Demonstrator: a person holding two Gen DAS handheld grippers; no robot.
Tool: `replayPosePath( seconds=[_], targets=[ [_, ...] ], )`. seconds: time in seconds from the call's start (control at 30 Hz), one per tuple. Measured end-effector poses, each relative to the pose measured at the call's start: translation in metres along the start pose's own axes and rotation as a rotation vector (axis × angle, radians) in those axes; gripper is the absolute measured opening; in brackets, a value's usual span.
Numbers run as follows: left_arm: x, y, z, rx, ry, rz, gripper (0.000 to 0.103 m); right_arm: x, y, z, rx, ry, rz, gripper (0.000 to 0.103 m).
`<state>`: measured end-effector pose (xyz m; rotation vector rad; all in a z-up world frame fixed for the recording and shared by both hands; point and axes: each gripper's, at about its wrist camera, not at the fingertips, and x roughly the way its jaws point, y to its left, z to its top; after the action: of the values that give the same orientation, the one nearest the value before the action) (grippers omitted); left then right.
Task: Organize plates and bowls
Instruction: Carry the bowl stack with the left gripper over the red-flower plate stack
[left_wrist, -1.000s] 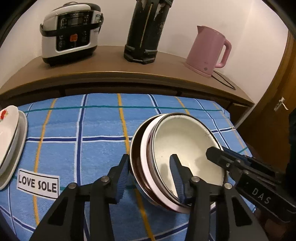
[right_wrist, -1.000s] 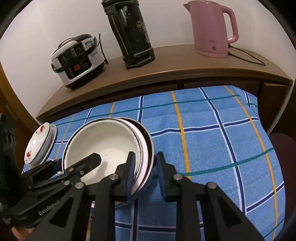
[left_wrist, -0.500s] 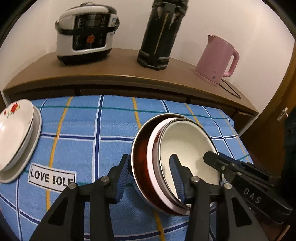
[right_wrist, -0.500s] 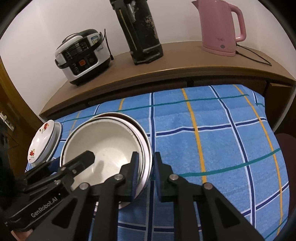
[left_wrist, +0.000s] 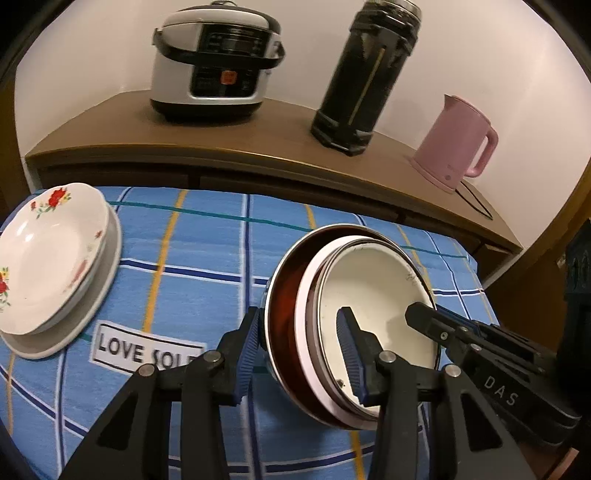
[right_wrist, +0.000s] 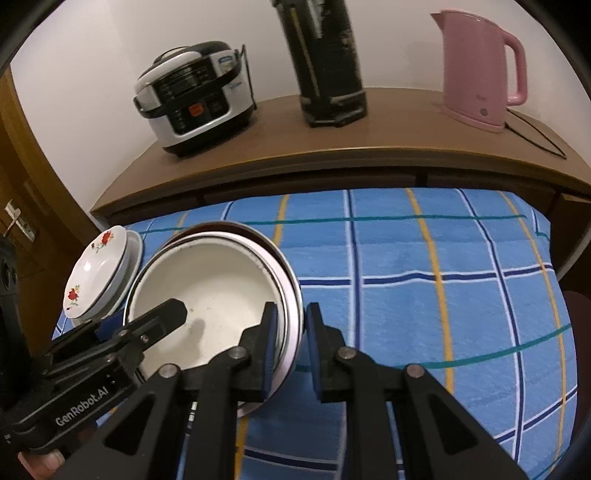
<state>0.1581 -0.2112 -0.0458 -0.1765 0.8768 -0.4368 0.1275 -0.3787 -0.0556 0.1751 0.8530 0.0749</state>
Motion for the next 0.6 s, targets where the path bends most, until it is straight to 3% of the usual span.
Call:
replayPosePath(
  seconds=[0.6],
  targets=[
    [-0.050,0.065,0.015,-0.089,-0.111,0.066,0.044,0.002,0.086,0.020,-0.119,-0.029,0.077,0.016]
  ],
)
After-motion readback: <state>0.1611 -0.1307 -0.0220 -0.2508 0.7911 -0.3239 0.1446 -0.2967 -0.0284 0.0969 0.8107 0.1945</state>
